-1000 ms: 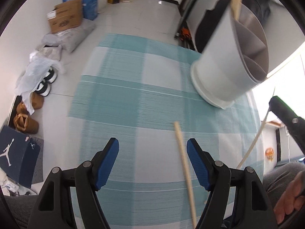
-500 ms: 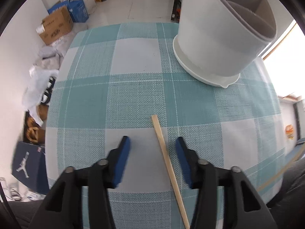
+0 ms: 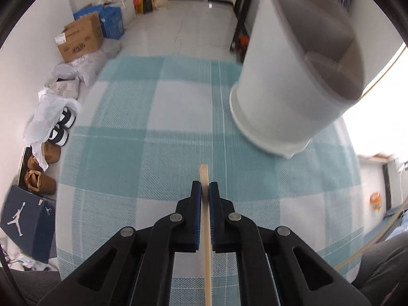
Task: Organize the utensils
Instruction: 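Lift the chopstick with the right gripper while the left gripper grasps the last one, then raise both held chopsticks upright above the white utensil holder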
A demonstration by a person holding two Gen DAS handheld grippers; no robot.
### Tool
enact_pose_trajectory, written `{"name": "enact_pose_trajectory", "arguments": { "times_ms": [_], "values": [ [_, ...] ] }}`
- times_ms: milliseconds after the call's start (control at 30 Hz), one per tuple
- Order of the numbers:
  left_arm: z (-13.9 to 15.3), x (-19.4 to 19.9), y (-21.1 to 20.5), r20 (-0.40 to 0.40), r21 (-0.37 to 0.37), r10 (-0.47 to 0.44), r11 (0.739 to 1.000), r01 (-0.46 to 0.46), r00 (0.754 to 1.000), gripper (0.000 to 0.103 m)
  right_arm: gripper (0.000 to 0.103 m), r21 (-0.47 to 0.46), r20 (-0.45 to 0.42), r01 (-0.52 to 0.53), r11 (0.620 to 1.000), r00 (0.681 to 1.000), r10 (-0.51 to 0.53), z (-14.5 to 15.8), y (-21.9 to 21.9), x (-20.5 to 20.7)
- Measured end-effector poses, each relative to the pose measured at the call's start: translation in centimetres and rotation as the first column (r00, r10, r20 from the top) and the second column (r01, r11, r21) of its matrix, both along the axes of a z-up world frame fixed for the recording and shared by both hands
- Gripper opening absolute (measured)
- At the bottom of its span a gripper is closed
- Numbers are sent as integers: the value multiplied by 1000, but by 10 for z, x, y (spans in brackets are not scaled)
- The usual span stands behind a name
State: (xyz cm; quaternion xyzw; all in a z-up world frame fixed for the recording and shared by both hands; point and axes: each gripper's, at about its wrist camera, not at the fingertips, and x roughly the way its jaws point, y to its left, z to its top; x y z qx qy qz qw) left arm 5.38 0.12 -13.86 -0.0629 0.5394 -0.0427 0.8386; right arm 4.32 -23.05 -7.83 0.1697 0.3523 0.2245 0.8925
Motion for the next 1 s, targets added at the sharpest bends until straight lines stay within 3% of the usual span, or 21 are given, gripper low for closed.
{"name": "enact_pose_trajectory", "arguments": {
  "times_ms": [400,600,767,1000],
  "values": [
    [69,-34,2,262,-95,40,995,-15,964,2,4,-25,80,-31,999,996,33,10,15,-11],
    [77,-37,5,282,-105,-7,994,38,959,2,4,3,125,-23,1000,992,22,17,17,-16],
    [98,-47,-2,352,-88,-48,993,84,935,2,4,-27,188,-26,999,982,30,33,26,-21],
    [122,-41,-1,380,-115,-57,987,108,923,2,4,-35,243,-16,999,970,24,58,25,-14]
  ]
}}
